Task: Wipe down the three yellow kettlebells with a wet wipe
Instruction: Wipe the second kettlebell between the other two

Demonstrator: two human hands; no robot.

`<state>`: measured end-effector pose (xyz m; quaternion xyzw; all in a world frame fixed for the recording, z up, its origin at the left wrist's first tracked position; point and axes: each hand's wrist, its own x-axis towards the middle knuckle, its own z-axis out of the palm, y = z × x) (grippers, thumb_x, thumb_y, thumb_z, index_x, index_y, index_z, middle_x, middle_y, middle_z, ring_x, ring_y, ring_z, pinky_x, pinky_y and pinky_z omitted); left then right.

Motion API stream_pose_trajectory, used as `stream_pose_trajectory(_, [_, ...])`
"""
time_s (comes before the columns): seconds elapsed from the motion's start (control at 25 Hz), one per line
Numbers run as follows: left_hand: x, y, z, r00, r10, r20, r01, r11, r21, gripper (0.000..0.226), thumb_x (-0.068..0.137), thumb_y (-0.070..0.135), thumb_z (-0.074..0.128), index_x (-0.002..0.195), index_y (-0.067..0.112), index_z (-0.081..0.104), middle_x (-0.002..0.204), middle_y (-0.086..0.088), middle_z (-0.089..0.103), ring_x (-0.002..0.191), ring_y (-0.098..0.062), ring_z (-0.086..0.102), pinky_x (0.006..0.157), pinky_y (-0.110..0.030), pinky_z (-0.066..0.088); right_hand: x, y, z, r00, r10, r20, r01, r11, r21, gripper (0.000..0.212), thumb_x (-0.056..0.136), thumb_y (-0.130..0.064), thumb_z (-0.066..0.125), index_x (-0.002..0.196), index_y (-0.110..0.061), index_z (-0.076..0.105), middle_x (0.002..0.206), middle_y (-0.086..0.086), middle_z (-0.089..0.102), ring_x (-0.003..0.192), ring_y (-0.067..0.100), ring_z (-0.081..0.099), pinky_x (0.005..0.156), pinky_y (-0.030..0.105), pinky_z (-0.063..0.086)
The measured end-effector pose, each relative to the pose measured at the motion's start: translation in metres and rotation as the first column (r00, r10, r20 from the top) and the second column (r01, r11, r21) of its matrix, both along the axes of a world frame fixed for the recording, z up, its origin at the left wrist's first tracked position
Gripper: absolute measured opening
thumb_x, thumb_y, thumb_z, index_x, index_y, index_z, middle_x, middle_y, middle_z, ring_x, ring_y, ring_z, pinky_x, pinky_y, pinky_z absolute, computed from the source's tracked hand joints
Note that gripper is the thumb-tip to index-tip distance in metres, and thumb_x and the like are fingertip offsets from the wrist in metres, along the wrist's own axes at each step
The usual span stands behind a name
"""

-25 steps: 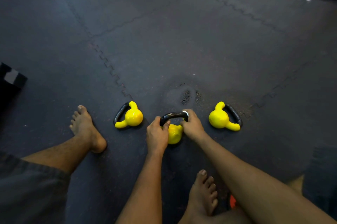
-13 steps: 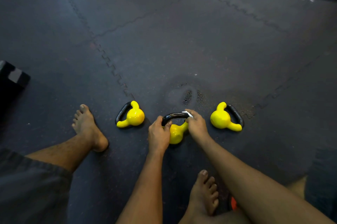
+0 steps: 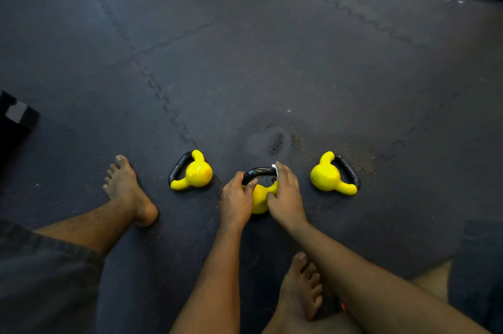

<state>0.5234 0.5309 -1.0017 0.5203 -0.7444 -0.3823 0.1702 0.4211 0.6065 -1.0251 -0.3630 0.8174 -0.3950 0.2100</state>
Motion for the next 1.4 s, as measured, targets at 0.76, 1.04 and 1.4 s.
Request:
stream_pose_trajectory(0.76, [0.009, -0.003, -0.010, 0.997, -0.046, -0.055, 0.046, 0.999, -0.003, 0.021, 0.095, 0.035, 0.058, 0.105, 0.016, 0.060, 0.095, -0.010, 0.068, 0.091, -0.029, 0.062, 0.076, -0.040, 0.050, -0.038, 0.000, 0.008, 0.995, -0.039, 0.097, 0.051, 0.990, -0.133, 0.034, 0.083, -0.004, 0.067, 0.116, -0.012, 0.069, 0.113, 0.003, 0.071, 0.104, 0.019, 0.064, 0.094, 0.037, 0.051])
stream_pose_trajectory(1.04, [0.006, -0.004, -0.010, 0.997, -0.078, -0.025, 0.078, 0.997, -0.009, 0.016, 0.096, 0.032, 0.057, 0.105, 0.019, 0.059, 0.091, -0.010, 0.065, 0.089, -0.030, 0.060, 0.072, -0.038, 0.047, -0.028, 0.007, 0.002, 0.978, -0.022, -0.208, 0.027, 0.999, 0.022, 0.020, 0.081, -0.015, 0.067, 0.100, -0.016, 0.067, 0.091, 0.006, 0.068, 0.086, 0.027, 0.063, 0.072, 0.042, 0.051])
stream_pose_trajectory(1.4, [0.007, -0.006, -0.010, 0.989, -0.147, -0.022, 0.146, 0.988, -0.050, 0.015, 0.095, 0.029, 0.059, 0.105, 0.018, 0.060, 0.089, -0.005, 0.065, 0.088, -0.027, 0.060, 0.070, -0.032, 0.041, -0.089, 0.004, 0.030, 0.896, 0.437, 0.079, -0.443, 0.862, 0.247, 0.022, 0.076, -0.014, 0.075, 0.098, -0.017, 0.076, 0.083, 0.004, 0.074, 0.082, 0.017, 0.068, 0.072, 0.035, 0.052])
